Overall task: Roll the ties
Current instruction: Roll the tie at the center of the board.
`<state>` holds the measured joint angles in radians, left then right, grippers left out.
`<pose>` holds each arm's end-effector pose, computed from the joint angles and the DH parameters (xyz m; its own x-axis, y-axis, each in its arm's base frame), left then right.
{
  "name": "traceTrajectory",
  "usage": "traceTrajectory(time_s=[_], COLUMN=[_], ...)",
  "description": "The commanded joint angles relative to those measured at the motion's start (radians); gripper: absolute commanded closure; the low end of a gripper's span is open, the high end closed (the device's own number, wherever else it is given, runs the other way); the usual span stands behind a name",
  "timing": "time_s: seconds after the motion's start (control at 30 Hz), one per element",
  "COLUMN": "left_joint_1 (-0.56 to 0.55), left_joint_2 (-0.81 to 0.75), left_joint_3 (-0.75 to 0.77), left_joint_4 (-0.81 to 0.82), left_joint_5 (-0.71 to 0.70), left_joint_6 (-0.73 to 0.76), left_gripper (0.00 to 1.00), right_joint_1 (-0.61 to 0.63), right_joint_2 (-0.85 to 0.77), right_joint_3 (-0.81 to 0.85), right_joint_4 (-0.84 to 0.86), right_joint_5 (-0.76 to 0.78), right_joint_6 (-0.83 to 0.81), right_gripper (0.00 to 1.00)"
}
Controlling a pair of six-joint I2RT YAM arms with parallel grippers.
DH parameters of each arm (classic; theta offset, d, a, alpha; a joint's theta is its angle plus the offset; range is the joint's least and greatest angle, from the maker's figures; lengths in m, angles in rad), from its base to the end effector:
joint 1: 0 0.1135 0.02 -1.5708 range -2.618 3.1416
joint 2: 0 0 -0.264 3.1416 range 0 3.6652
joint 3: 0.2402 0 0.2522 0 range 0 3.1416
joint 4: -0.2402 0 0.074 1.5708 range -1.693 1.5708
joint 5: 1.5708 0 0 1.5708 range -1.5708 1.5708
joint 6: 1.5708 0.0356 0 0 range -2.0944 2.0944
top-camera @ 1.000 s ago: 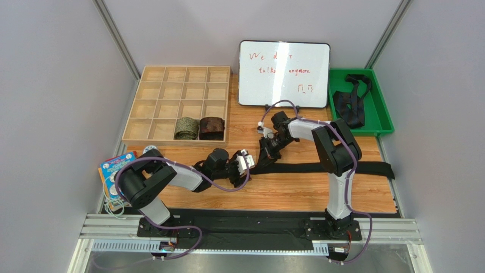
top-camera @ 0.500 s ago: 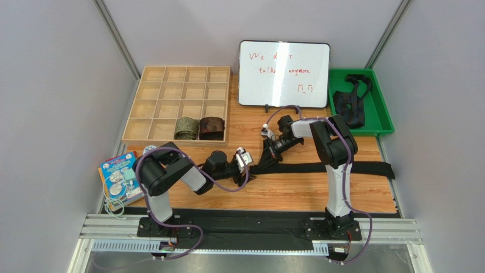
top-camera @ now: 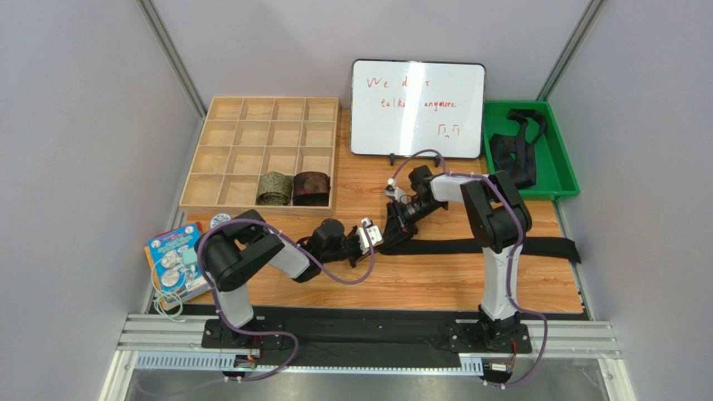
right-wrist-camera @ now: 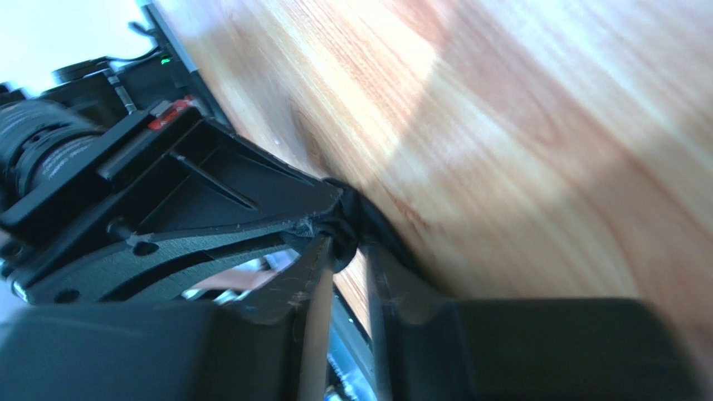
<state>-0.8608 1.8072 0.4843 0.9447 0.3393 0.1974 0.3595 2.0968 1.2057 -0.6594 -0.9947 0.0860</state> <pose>0.1866 -0.2353 0.1077 -0.0562 0.3491 -0.9354 0.9461 0.3178 0.0618 0.3219 0.1529 0.0956 -0.9503 -0.3071 0.0518 -0.1264 0.5323 0.8371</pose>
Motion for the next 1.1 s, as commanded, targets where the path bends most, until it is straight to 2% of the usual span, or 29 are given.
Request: traceTrajectory(time_s=[0.0,0.07,0.2,0.37,0.6,0.83,0.93,1.07], left_joint_1=[-0.011,-0.012,-0.014,-0.015,-0.014,-0.014,-0.014,-0.014], left_joint_2=[-0.057,-0.071,-0.089,-0.092,-0.095,-0.095,-0.094,-0.092], left_joint_3=[0.053,0.057,0.062,0.091,0.109,0.119,0.126,0.131], left_joint_4=[-0.268,-0.311,-0.353,-0.406,-0.461,-0.477,-0.480,-0.484], left_joint_5=[-0.049,-0.055,-0.056,-0.071,-0.085,-0.085,-0.079,-0.072], left_joint_6=[0.076,0.086,0.102,0.106,0.102,0.076,0.059,0.054], left_gripper=[0.93,0.94,0.93,0.89,0.89,0.88,0.88,0.87], right_joint_1=[0.002,0.002,0.006,0.042,0.090,0.091,0.091,0.095], right_joint_2=[-0.125,-0.173,-0.247,-0.212,-0.138,-0.101,-0.110,-0.084], right_joint_3=[0.064,0.063,0.043,0.022,0.020,-0.015,-0.046,-0.051], right_joint_4=[-0.029,-0.055,-0.059,-0.002,0.063,0.101,0.173,0.224], right_joint_5=[0.180,0.206,0.205,0.168,0.192,0.215,0.215,0.208], right_joint_6=[-0.005,0.001,0.044,0.153,0.201,0.204,0.230,0.259], right_gripper=[0.64,0.58,0.63,0.67,0.69,0.65,0.59,0.61])
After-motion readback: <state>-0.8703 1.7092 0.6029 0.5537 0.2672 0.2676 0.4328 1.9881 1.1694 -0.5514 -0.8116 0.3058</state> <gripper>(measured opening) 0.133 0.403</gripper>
